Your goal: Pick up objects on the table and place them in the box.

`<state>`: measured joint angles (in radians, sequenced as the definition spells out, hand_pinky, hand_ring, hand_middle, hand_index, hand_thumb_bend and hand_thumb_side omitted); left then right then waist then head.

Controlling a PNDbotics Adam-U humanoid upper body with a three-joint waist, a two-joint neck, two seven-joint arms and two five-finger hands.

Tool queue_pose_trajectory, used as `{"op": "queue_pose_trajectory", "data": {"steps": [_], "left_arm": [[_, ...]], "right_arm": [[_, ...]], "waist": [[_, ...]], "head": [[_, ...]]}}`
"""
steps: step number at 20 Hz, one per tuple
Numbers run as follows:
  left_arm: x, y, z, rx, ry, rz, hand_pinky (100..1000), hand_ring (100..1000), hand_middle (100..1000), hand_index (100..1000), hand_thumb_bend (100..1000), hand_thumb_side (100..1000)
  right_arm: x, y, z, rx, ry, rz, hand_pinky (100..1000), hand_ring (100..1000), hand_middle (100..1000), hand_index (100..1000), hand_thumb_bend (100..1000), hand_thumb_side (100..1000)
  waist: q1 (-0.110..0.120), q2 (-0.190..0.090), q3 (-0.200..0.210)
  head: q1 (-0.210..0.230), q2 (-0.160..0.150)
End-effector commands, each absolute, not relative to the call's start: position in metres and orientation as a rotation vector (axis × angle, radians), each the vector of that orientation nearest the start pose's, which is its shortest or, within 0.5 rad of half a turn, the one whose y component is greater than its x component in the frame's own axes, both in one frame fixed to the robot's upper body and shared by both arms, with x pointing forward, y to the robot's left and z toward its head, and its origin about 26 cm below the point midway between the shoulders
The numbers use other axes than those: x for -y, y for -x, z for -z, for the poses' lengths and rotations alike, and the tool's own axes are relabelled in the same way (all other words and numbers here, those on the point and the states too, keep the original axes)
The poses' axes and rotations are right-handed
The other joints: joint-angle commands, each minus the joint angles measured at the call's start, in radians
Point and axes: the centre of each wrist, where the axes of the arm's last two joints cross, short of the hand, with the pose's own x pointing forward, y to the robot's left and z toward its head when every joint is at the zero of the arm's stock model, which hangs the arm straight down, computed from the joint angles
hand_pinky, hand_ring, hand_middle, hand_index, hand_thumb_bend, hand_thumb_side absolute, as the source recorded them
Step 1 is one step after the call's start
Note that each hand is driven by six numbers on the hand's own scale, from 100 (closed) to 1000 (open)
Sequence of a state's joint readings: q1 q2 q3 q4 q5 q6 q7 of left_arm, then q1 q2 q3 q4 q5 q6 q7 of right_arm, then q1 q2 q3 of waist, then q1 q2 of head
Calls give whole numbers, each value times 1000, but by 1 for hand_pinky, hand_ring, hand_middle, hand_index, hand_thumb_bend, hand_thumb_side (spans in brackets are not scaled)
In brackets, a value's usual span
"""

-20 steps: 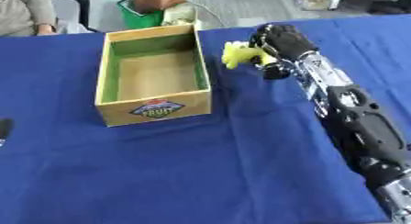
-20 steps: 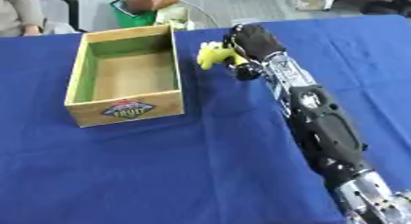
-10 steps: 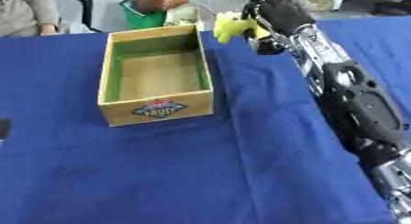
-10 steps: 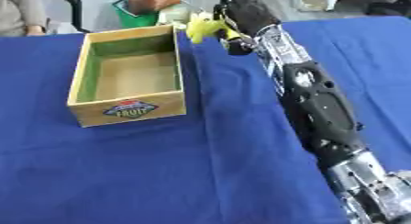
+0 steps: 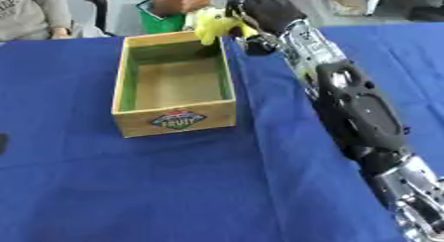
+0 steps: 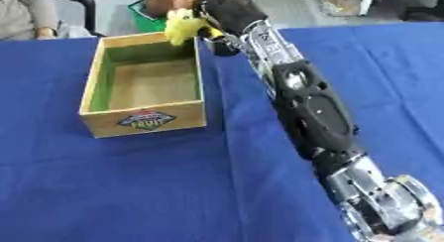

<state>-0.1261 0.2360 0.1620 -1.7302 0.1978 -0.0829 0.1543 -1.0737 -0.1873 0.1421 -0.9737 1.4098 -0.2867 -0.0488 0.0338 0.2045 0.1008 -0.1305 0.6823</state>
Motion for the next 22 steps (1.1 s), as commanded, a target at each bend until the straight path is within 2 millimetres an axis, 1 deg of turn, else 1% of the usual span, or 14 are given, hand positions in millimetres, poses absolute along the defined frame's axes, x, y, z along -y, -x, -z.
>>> {"op": "queue_pose_trajectory", "data": {"steps": [1,6,11,12,13,14,15,16,17,19,20,21,22], "left_arm": [[-321,-302,-97,1988,-196,-169,486,389,454,612,740,208],[-320,-303,-96,1989,-185,-169,486,388,454,612,740,207],[-319,-303,-96,1988,-180,-170,485,388,454,611,741,207],[-319,-303,-96,1987,-180,-171,486,388,454,611,741,206],[-319,-303,-96,1987,-180,-171,486,387,454,611,741,206],[-319,-303,-96,1987,-179,-171,486,388,454,611,741,206],[-319,-303,-96,1987,-178,-171,486,388,454,611,741,206],[-319,-303,-96,1987,-177,-171,486,388,454,611,741,206],[-319,-303,-96,1987,-177,-170,486,387,454,611,741,206],[-319,-303,-95,1986,-177,-171,486,387,454,611,741,206],[-319,-303,-95,1986,-177,-171,486,387,454,611,741,206],[-319,-303,-95,1986,-177,-171,486,388,454,612,741,206],[-319,-303,-95,1986,-178,-172,486,388,454,612,741,206]], "right_arm": [[129,-479,-240,-2293,-1577,1931,667,387,100,188,100,100],[110,-478,-224,-2288,-1470,2003,677,401,100,192,100,100],[103,-479,-208,-2279,-1412,2076,691,430,112,207,100,100],[103,-479,-206,-2279,-1401,2089,701,463,150,237,100,100],[102,-480,-204,-2279,-1391,2100,707,479,170,252,100,100],[102,-480,-202,-2279,-1382,2109,728,529,233,306,100,100],[101,-480,-201,-2277,-1370,2122,742,550,255,326,100,100],[101,-480,-199,-2275,-1360,2134,754,576,304,353,100,100],[100,-480,-198,-2272,-1347,2147,760,589,325,359,100,100],[100,-480,-195,-2253,-1318,2190,793,628,389,422,100,100],[100,-480,-193,-2236,-1296,2224,835,660,439,482,100,100],[100,-480,-192,-2216,-1269,2268,856,692,492,542,100,100],[100,-480,-191,-2197,-1249,2304,888,733,582,661,100,100]], "waist": [[0,-12,8],[2,-9,21],[3,-7,25],[3,-7,24],[4,-6,23],[4,-6,22],[4,-6,20],[3,-6,19],[3,-6,17],[2,-5,14],[2,-5,12],[1,-6,11],[1,-6,10]], "head": [[-7,-15],[-14,-18],[-16,-18],[-16,-17],[-16,-16],[-16,-16],[-16,-16],[-15,-15],[-15,-15],[-14,-14],[-14,-14],[-14,-13],[-14,-13]]}}
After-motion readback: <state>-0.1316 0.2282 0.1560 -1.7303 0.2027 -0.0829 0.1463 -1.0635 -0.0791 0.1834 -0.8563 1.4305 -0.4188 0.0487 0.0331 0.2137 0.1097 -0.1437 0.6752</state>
